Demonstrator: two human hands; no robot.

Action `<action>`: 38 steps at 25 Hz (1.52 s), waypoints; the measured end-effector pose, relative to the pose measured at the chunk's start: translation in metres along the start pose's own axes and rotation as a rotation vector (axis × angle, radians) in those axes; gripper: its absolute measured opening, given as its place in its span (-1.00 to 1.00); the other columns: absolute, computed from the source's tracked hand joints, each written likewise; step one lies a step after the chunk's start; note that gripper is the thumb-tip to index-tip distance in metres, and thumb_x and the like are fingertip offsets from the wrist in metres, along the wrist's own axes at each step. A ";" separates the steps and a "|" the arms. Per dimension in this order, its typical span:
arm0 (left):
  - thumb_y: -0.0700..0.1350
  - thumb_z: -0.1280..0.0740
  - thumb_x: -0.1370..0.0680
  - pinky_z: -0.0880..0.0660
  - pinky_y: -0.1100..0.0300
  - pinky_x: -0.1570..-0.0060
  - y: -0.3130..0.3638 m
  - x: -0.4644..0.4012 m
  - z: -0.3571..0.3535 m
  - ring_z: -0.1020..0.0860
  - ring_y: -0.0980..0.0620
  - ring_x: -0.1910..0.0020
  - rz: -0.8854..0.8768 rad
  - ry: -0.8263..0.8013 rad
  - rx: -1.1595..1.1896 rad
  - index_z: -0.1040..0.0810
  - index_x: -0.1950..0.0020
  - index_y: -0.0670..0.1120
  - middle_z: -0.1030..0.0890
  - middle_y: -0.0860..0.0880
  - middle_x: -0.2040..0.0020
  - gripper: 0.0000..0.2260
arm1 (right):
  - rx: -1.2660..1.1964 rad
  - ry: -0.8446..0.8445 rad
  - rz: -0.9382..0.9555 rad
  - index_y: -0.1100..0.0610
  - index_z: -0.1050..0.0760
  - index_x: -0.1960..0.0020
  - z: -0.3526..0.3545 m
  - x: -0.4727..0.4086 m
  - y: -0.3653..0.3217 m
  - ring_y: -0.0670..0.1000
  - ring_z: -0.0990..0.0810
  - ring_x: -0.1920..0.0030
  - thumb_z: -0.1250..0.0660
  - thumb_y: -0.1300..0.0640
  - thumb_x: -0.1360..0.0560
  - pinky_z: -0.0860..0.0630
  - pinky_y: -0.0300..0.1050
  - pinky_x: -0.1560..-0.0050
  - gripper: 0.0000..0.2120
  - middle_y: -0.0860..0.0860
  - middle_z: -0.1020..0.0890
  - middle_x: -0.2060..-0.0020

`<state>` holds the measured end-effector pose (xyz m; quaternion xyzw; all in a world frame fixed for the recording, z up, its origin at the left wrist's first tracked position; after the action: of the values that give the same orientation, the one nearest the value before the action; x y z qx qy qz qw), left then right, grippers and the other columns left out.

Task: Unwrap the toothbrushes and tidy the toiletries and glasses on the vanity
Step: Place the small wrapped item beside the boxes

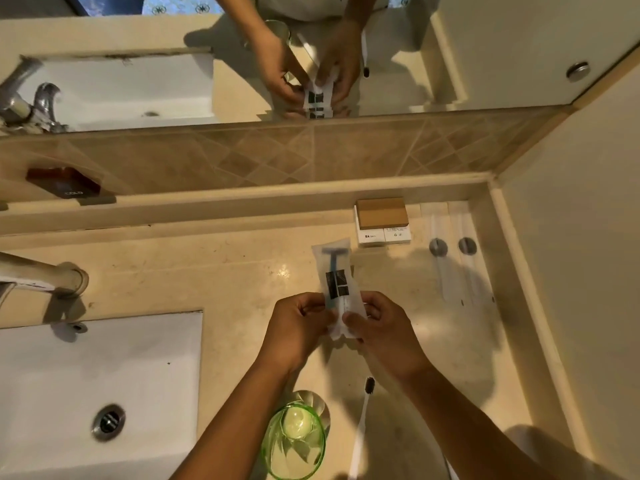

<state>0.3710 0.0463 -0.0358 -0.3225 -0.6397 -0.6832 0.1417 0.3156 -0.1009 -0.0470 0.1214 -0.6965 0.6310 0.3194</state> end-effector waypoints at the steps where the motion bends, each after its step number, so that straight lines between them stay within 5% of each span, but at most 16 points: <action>1: -0.42 -0.38 -0.50 -0.64 -0.08 0.11 -0.001 -0.003 0.001 -0.65 -0.17 0.22 0.002 -0.003 -0.005 -0.70 -0.01 -0.23 -0.68 -0.37 0.09 -0.82 | -0.006 0.009 -0.002 0.05 -0.55 -0.12 -0.001 -0.004 0.003 0.13 -0.73 0.15 -0.48 0.18 -0.45 -0.61 -0.09 0.23 -0.73 0.09 -0.73 0.08; 4: -0.29 -0.38 -0.53 -0.62 -0.19 0.07 -0.001 -0.015 0.005 -0.66 -0.20 0.21 -0.031 0.004 -0.108 -0.75 0.05 -0.09 -0.69 -0.32 0.14 -0.83 | 0.012 0.061 -0.016 0.02 -0.51 -0.11 -0.004 -0.020 0.008 0.03 -0.73 0.17 -0.50 0.15 -0.45 -0.58 -0.20 0.26 -0.71 0.05 -0.72 0.06; 9: -0.11 -0.34 -0.43 -0.61 -0.22 0.13 0.002 -0.058 0.009 -0.66 -0.25 0.25 -0.063 0.091 -0.288 -0.70 0.16 -0.16 -0.67 -0.27 0.23 -0.82 | 0.189 0.163 0.056 -0.08 -0.55 -0.06 -0.002 -0.054 0.002 -0.06 -0.70 0.07 -0.46 0.09 -0.48 -0.69 0.02 0.01 -0.81 -0.09 -0.70 0.08; 11: -0.11 -0.34 -0.44 -0.61 -0.17 0.20 0.006 -0.076 0.011 -0.60 -0.09 0.33 -0.078 0.115 -0.358 -0.69 0.18 -0.15 -0.66 -0.23 0.28 -0.84 | 0.214 0.203 0.076 -0.06 -0.56 -0.08 0.001 -0.064 -0.004 -0.10 -0.69 0.06 -0.42 0.11 -0.51 -0.69 0.01 0.00 -0.83 -0.13 -0.69 0.07; 16: -0.14 -0.40 -0.50 -0.56 0.02 0.25 0.024 -0.091 0.013 -0.61 -0.06 0.28 -0.188 0.188 -0.570 -0.67 0.20 -0.05 -0.65 -0.02 0.32 -0.90 | 0.313 0.266 0.110 -0.07 -0.51 -0.14 0.003 -0.079 -0.008 -0.08 -0.65 0.00 -0.43 0.09 -0.54 -0.67 0.04 -0.08 -0.79 -0.16 -0.64 0.01; 18: -0.04 -0.40 -0.54 -0.53 0.10 0.18 0.033 -0.083 0.014 -0.58 0.04 0.20 -0.300 0.236 -0.751 -0.65 0.01 0.00 -0.63 0.04 0.19 -0.92 | 0.449 0.323 0.215 -0.03 -0.48 -0.16 0.005 -0.072 -0.014 -0.07 -0.63 0.00 -0.45 0.07 -0.52 -0.67 0.02 -0.07 -0.74 -0.12 -0.61 0.00; 21: 0.03 -0.34 -0.58 -0.50 0.08 -0.18 0.044 -0.072 0.012 -0.52 -0.05 -0.21 -0.567 0.239 -0.993 -0.51 -0.33 -0.05 -0.56 -0.05 -0.23 -0.65 | 0.876 0.465 0.692 0.19 -0.57 -0.22 -0.003 -0.048 -0.038 0.05 -0.62 -0.08 -0.41 0.12 -0.53 -0.66 -0.01 -0.06 -0.72 0.10 -0.64 -0.07; 24: 0.21 -0.18 -0.62 -0.17 -0.05 -0.55 0.033 -0.076 -0.001 -0.10 -0.12 -0.61 -0.652 0.037 -1.238 -0.19 -0.59 0.02 -0.19 -0.08 -0.62 -0.41 | 0.911 0.421 0.770 0.18 -0.59 -0.26 -0.012 -0.047 -0.043 0.08 -0.54 -0.21 -0.21 0.13 -0.57 -0.62 0.05 -0.14 -0.67 0.13 -0.63 -0.18; 28: 0.21 0.09 -0.68 -0.03 -0.15 -0.57 0.015 -0.084 -0.011 0.19 -0.03 -0.63 -0.677 -0.116 -1.389 0.05 -0.64 0.07 0.07 0.03 -0.66 -0.45 | 1.064 0.307 0.893 0.27 -0.58 -0.28 -0.033 -0.049 -0.047 0.16 -0.63 -0.19 -0.04 0.04 -0.70 -0.64 0.05 -0.15 -0.56 0.19 -0.65 -0.21; 38: 0.10 -0.06 -0.69 -0.12 -0.23 -0.53 0.015 -0.092 -0.018 -0.06 -0.14 -0.63 -0.741 -0.094 -1.430 -0.14 -0.62 -0.04 -0.10 -0.05 -0.64 -0.49 | 1.097 0.283 0.851 0.29 -0.53 -0.34 -0.031 -0.062 -0.037 0.17 -0.64 -0.21 -0.14 -0.01 -0.66 -0.60 0.04 -0.22 -0.55 0.21 -0.64 -0.23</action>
<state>0.4452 0.0069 -0.0809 -0.1304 -0.1184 -0.9155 -0.3617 0.3935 -0.0917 -0.0544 -0.1012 -0.2168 0.9706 0.0253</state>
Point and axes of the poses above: each hand's wrist, its own x-axis away from the middle knuckle, its own z-axis out of the back of the hand, y = z × x, the point moved 9 cm from there along -x, towards the middle knuckle
